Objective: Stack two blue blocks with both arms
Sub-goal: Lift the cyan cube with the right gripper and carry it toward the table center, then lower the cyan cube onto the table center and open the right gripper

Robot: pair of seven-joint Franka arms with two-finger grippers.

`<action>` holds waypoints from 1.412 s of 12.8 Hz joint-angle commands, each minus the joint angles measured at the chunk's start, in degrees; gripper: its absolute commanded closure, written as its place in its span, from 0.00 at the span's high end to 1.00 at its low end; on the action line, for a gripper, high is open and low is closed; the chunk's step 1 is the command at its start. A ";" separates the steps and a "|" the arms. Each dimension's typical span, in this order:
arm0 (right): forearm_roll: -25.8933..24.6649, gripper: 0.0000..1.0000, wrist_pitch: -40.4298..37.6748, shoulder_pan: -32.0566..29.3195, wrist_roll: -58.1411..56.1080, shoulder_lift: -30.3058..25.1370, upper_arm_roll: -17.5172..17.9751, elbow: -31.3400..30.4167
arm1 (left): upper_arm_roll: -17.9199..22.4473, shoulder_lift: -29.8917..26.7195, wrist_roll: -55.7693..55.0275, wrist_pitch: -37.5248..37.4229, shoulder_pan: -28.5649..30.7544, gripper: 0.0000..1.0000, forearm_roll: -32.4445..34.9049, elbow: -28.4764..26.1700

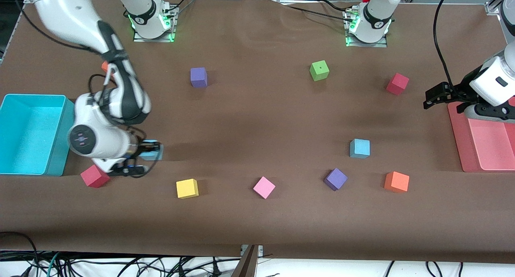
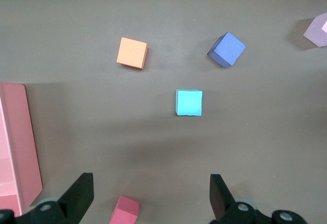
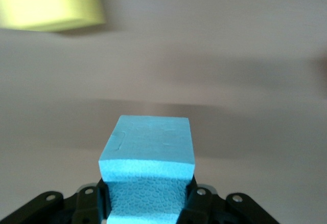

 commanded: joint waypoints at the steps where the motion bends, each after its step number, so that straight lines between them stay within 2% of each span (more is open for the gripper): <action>1: 0.25 0.13 -1.16 9.52 7.68 1.27 -0.06 4.48 | -0.13 0.23 -0.44 -0.68 -0.02 1.00 0.44 0.76; 6: 0.42 0.13 3.05 21.84 24.29 10.05 -0.06 14.85 | -0.13 0.32 -0.44 -0.68 -0.11 1.00 0.44 0.76; 11: 0.33 0.13 15.09 29.68 33.70 16.64 -0.06 15.57 | -0.13 0.32 -0.44 -0.68 -0.29 1.00 0.44 0.76; 13: 0.42 0.14 15.81 30.56 34.24 17.71 -0.06 15.48 | -0.13 0.32 -0.44 -0.68 -0.29 1.00 0.44 0.76; 14: 0.42 0.17 15.72 30.65 34.24 17.80 0.02 15.39 | -0.13 0.32 -0.44 -0.68 -0.20 1.00 0.44 0.76; 15: 0.42 0.32 15.55 30.92 34.33 17.80 0.02 15.22 | -0.13 0.32 -0.44 -0.68 -0.29 1.00 0.44 0.76; 16: 0.33 0.95 15.11 30.92 34.24 17.71 -0.06 15.22 | -0.13 0.50 -0.44 -0.68 -0.29 1.00 0.44 0.76; 17: 0.25 1.00 12.93 30.31 33.63 16.67 -0.33 15.48 | -0.13 0.85 -0.44 -0.68 -0.37 1.00 0.53 0.76; 18: -0.10 1.00 10.13 29.96 32.76 15.96 -0.50 15.83 | -0.13 0.85 -0.26 -0.68 -0.38 1.00 0.53 0.76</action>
